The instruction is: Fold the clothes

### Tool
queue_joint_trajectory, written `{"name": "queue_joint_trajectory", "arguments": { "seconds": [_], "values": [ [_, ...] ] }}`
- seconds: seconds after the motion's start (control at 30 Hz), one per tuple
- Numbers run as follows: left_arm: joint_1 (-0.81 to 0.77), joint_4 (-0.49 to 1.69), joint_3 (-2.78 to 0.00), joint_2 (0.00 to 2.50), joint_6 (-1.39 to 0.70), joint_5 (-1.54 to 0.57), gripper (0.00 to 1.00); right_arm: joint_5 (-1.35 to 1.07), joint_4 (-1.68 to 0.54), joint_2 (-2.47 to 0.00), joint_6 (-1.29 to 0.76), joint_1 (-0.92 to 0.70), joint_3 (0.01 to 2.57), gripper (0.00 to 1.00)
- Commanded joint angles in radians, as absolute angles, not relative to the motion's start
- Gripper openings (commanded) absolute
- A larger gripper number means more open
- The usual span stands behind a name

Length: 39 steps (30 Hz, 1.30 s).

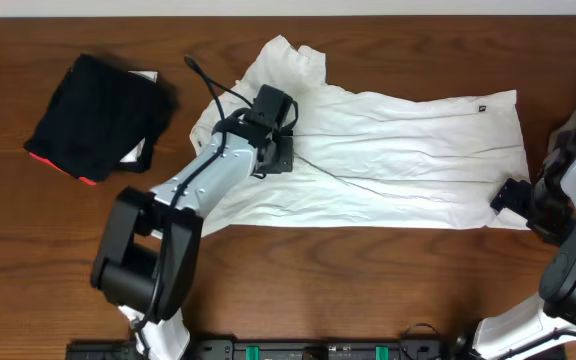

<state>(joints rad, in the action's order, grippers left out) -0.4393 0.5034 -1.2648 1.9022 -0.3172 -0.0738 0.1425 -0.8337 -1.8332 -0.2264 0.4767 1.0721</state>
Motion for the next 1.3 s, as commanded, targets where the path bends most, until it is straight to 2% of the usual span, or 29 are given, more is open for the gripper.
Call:
{"name": "queue_joint_trajectory", "arguments": {
  "seconds": [0.0,0.27,0.7,1.13,1.17,1.2,1.27],
  "values": [
    [-0.437,0.478,-1.262,1.935,-0.322,-0.060,0.11,0.101,-0.815,-1.916,-0.231,0.464,1.017,0.99],
    [-0.437,0.372,-1.262,1.958,-0.322,0.020,0.11,0.101,-0.815,-1.916,-0.231,0.464,1.017,0.99],
    [-0.431,0.236,-1.275,1.989,-0.302,0.020,0.12,0.101,-0.815,-1.916,-0.231,0.464,1.017,0.99],
    [-0.387,0.346,-1.334,1.588,-0.303,0.020,0.13,0.101,-0.815,-1.916,-0.231,0.464,1.017,0.99],
    [-0.384,0.365,-1.334,1.563,-0.303,0.020,0.23,0.101,-0.815,-1.916,-0.231,0.464,1.017,0.99],
    [-0.382,0.383,-1.334,1.546,-0.303,0.020,0.39,0.101,-0.815,-1.916,-0.231,0.464,1.017,0.99],
    [-0.381,0.424,-1.334,1.516,-0.303,0.020,0.53,0.101,-0.815,-1.916,-0.231,0.464,1.017,0.99]
  ]
}}
